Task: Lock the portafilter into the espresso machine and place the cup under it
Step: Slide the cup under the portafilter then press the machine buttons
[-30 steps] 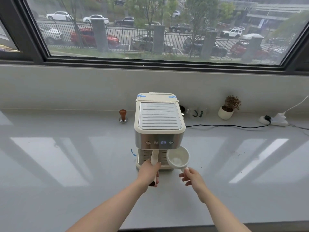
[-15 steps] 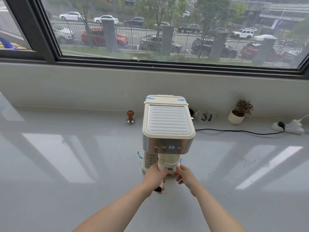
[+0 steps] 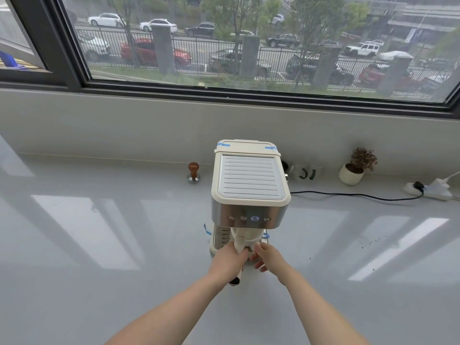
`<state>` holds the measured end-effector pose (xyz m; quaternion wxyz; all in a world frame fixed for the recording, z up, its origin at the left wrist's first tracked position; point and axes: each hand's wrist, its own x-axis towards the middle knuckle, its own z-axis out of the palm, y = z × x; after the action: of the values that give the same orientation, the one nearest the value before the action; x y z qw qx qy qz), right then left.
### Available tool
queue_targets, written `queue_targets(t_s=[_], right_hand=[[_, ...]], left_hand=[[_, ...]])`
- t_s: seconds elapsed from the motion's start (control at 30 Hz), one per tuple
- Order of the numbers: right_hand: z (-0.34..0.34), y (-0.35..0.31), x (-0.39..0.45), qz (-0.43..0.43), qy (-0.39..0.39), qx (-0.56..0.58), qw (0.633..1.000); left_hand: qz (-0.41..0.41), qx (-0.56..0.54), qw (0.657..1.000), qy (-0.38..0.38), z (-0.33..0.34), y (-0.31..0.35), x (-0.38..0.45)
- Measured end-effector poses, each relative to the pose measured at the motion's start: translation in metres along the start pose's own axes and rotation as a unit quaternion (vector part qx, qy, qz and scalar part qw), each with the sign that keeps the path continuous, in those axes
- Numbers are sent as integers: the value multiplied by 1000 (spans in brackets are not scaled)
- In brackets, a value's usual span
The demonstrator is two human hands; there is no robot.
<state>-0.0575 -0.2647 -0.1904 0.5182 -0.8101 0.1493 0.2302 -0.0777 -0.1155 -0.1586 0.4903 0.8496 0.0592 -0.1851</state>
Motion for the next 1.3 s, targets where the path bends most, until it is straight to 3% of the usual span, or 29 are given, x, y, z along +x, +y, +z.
queue_targets(t_s=[0.23, 0.5, 0.63, 0.73, 0.93, 1.13, 1.3], right_hand=[[9, -4, 1, -1, -17, -16, 1000], [5, -1, -1, -38, 97, -53, 993], [-19, -17, -12, -105, 188, -1, 977], [-31, -30, -22, -156, 201, 4, 967], [-30, -46, -31, -243, 243, -11, 939], [-23, -65, -38, -313, 311, -14, 898], [-24, -62, -35, -351, 337, -59, 872]], left_hand=[[6, -6, 1000, 3, -1, 2, -5], [13, -12, 1000, -8, -12, 3, -5], [29, -42, 999, 13, -38, 10, -1], [55, -67, 995, 55, -60, 16, 4], [189, 41, 974, 117, -83, 38, 7], [238, 143, 949, 150, -86, 41, 12], [229, 198, 938, 167, -86, 35, 16]])
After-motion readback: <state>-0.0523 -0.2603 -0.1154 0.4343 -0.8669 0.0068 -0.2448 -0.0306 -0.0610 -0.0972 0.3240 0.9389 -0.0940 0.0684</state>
